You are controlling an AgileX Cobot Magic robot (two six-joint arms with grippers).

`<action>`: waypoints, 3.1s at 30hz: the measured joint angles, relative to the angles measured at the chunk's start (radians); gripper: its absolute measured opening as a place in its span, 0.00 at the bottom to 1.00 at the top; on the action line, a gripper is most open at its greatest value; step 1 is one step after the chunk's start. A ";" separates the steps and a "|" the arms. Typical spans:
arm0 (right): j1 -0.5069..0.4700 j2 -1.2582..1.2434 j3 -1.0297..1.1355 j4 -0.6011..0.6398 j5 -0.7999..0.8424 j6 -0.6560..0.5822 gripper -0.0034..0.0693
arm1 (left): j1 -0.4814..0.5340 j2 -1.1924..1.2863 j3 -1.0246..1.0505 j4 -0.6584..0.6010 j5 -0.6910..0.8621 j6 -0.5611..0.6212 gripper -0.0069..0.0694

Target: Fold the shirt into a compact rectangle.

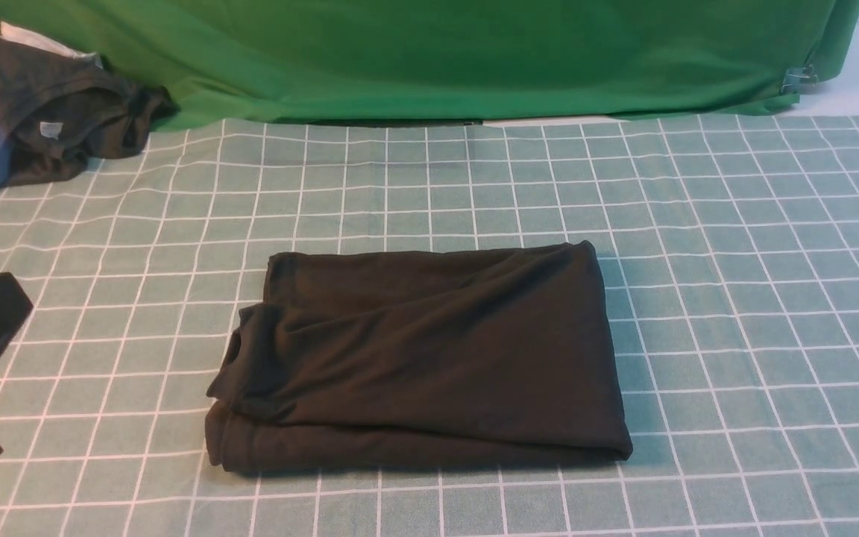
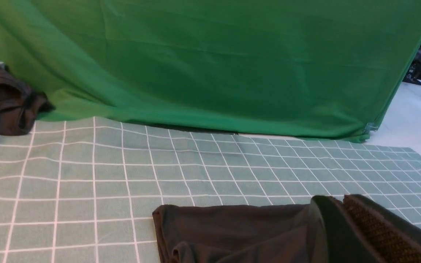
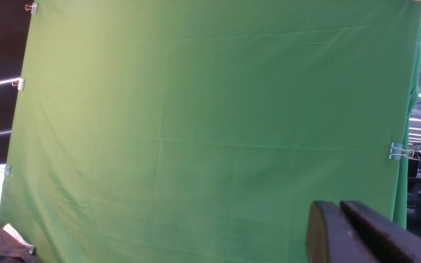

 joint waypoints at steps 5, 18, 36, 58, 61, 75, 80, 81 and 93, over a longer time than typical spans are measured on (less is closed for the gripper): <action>0.000 0.000 0.000 0.000 0.000 0.000 0.13 | 0.000 0.000 0.000 0.000 0.000 0.001 0.11; 0.000 0.000 0.000 -0.001 0.000 0.000 0.18 | 0.000 0.000 0.000 0.024 0.000 0.002 0.11; 0.000 0.000 0.000 -0.001 0.000 0.000 0.25 | 0.141 -0.317 0.382 0.256 -0.136 0.002 0.11; 0.000 -0.001 0.000 -0.001 0.000 0.000 0.30 | 0.152 -0.334 0.467 0.260 -0.126 -0.007 0.11; 0.000 -0.001 0.000 -0.001 0.000 0.000 0.31 | 0.152 -0.334 0.467 0.260 -0.126 -0.007 0.11; -0.002 -0.006 0.000 -0.001 0.011 0.000 0.35 | 0.156 -0.334 0.467 0.260 -0.126 -0.007 0.11; -0.075 -0.023 0.018 -0.002 0.111 -0.012 0.37 | 0.156 -0.334 0.467 0.260 -0.126 -0.007 0.11; -0.091 -0.023 0.028 -0.002 0.119 -0.020 0.37 | 0.156 -0.334 0.467 0.260 -0.126 -0.007 0.11; -0.281 -0.030 0.442 -0.005 0.092 -0.088 0.38 | 0.156 -0.334 0.467 0.260 -0.126 -0.007 0.11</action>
